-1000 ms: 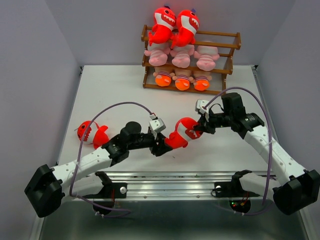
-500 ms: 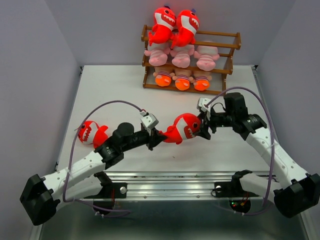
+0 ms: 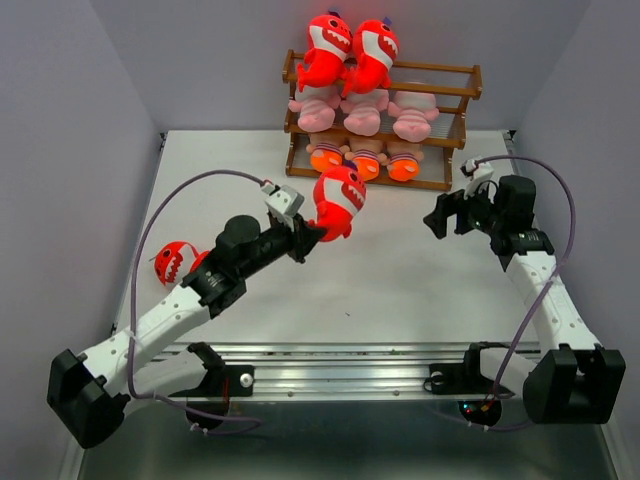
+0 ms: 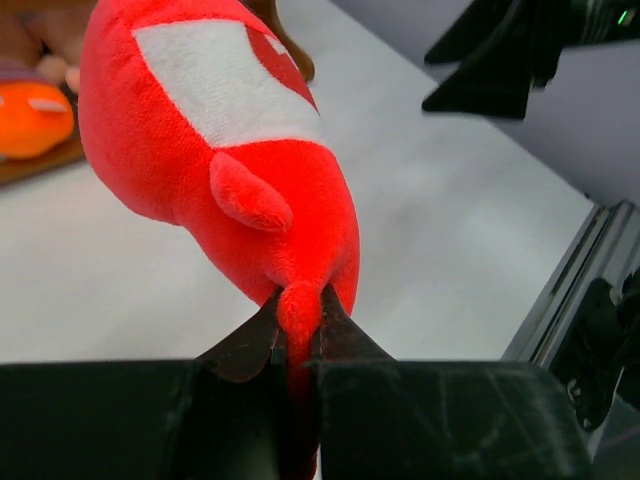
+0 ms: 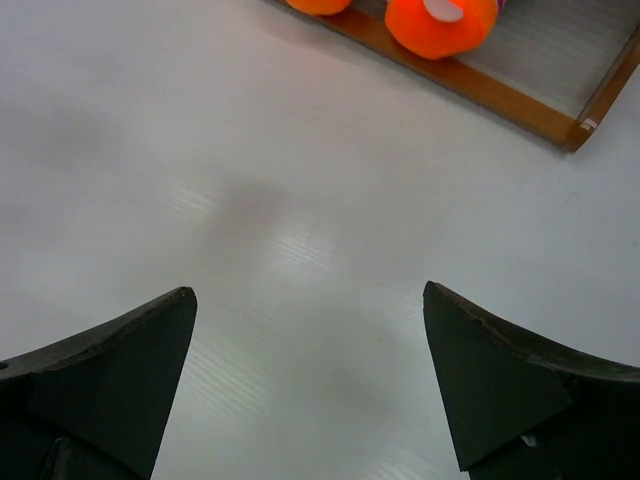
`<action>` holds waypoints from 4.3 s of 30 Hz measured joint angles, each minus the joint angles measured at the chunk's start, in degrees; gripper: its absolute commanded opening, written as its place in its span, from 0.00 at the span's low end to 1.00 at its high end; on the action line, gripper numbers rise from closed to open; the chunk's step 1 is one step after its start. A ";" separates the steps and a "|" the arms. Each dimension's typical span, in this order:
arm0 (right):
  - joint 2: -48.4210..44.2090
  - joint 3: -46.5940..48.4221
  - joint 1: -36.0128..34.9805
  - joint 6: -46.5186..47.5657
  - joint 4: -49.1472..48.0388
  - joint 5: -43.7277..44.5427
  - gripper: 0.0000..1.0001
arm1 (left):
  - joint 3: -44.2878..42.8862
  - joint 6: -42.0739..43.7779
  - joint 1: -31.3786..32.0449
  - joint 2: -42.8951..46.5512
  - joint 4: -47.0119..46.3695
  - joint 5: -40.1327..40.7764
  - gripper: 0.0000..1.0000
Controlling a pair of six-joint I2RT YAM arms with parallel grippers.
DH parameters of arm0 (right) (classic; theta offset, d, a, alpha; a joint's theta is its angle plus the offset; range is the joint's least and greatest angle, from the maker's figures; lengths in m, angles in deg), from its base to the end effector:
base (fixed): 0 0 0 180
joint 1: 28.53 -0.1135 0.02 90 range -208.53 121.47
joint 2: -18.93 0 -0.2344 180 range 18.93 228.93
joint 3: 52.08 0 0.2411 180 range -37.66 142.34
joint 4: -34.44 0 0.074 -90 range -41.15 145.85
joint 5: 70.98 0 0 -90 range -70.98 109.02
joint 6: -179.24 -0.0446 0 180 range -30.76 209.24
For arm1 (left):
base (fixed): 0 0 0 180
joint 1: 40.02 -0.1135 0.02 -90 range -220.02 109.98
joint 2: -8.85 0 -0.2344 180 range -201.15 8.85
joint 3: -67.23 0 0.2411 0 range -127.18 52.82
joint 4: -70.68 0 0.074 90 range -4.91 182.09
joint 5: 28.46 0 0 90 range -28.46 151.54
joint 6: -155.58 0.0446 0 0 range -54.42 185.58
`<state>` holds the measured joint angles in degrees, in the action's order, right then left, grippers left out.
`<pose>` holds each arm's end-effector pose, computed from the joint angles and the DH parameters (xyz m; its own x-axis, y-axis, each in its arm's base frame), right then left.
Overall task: Place and organize the stuffed toys onto the shelf
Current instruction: Pass the stuffed toy from the right arm to the left, then place the stuffed toy onto shelf
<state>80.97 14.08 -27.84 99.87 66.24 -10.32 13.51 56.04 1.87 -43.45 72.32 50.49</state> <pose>0.2508 0.0188 0.2854 -0.3784 -0.1563 -0.9123 -0.5018 0.8629 0.0604 0.1696 -0.1636 0.3045 -0.1351 -0.0974 -0.9860 0.7865 0.5947 -0.1665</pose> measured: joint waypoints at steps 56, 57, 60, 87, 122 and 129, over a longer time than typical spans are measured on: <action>-5.11 -7.56 4.55 -4.72 -4.63 -8.00 1.00 | -100.02 12.41 -0.31 -83.87 -2.51 14.16 0.00; -5.07 -7.56 4.55 -4.72 -4.63 -8.02 1.00 | -100.59 12.61 -0.26 -84.46 -2.97 14.51 0.00; -5.01 -7.56 4.55 -4.72 -4.63 -8.13 1.00 | -101.00 13.20 -0.09 -85.64 -4.33 15.34 0.00; -4.52 -7.56 4.55 -4.72 -4.63 -8.15 1.00 | -102.57 13.62 0.15 -89.42 -6.29 16.09 0.11; -4.55 -7.56 4.55 -4.70 -4.63 -8.13 1.00 | -102.57 8.50 0.15 -89.42 -8.98 16.55 0.09; -4.55 -7.58 4.55 -4.70 -4.63 -8.13 1.00 | -103.25 5.35 0.15 -90.12 -11.13 17.75 0.09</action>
<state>76.43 6.50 -23.29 95.17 61.61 -18.45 -89.75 61.39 2.02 -133.56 61.19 68.24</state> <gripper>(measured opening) 0.998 0.232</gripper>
